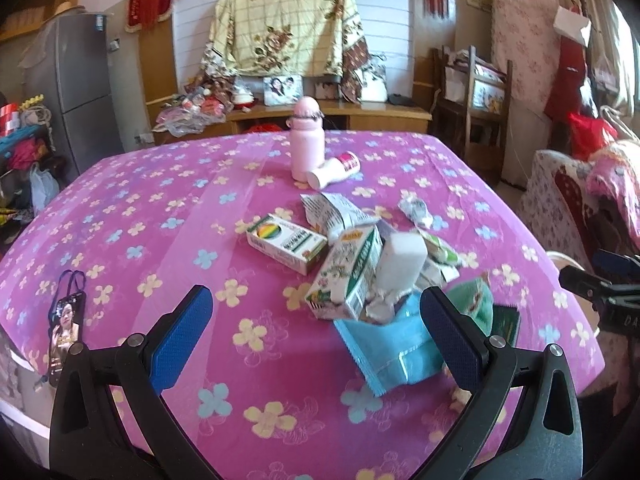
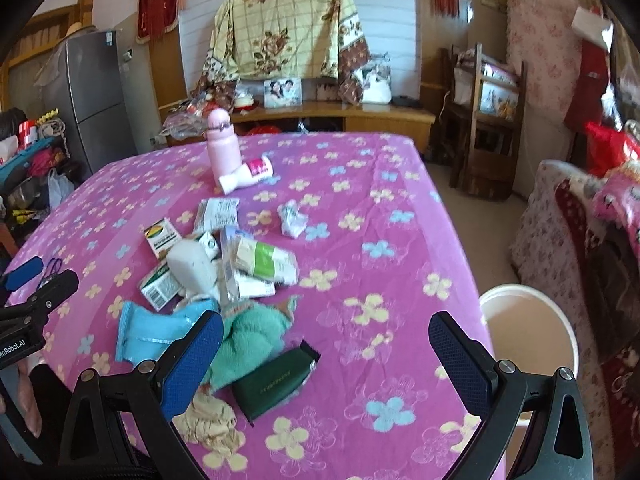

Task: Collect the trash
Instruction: 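Grasp the green towel with the right tool while the left tool grasps the blue wrapper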

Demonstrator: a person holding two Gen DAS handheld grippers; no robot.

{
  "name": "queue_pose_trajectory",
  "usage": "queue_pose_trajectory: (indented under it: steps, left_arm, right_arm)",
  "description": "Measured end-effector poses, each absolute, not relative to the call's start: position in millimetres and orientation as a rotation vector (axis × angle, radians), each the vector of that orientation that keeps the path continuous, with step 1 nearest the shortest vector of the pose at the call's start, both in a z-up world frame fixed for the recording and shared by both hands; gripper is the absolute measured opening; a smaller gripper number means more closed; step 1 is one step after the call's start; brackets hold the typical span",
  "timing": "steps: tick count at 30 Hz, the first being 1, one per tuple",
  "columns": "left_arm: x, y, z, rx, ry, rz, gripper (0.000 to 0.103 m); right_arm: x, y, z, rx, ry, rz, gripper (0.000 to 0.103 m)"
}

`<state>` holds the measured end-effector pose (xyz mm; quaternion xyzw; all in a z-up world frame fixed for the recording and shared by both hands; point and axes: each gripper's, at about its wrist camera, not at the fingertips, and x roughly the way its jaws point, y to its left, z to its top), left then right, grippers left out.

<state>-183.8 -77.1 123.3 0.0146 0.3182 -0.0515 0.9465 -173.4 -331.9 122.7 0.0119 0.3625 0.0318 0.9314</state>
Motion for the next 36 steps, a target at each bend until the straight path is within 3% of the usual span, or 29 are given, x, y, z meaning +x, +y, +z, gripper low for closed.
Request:
queue_pose_trajectory:
  steps: [3,6,12,19,20,22,36]
  left_arm:
    - [-180.8,-79.1,112.8,0.029,0.704,-0.159,0.103]
    - [-175.8,-80.7,102.7,0.007,0.755,-0.204,0.103]
    - [-170.3,-86.0,95.7,0.019,0.785,-0.239,0.103]
    - [-161.5,-87.8,87.6,0.054,0.818,-0.247,0.103]
    - [-159.9,-88.2,86.6,0.052,0.822,-0.25,0.103]
    - [-155.3,-90.8,84.3,0.051,0.832,-0.26,0.103]
    - [-134.4,-112.2,56.0,0.033,0.916,-0.294,0.103]
  right_arm:
    - [-169.4,-337.3,111.2,0.062,0.79,0.102,0.101]
    - [-163.2,-332.8,99.9,0.084,0.84,0.154,0.088]
    - [-140.2,-308.0,83.6,0.095,0.9,0.257,0.079]
    - [-98.7,-293.3,47.8,0.174,1.035,0.315,0.078]
    - [-95.4,-293.1,43.4,0.19,1.05,0.324,0.075]
    - [-91.3,-291.1,34.0,0.224,1.07,0.354,0.047]
    - [-108.1,-350.2,75.5,0.317,0.909,0.282,0.042]
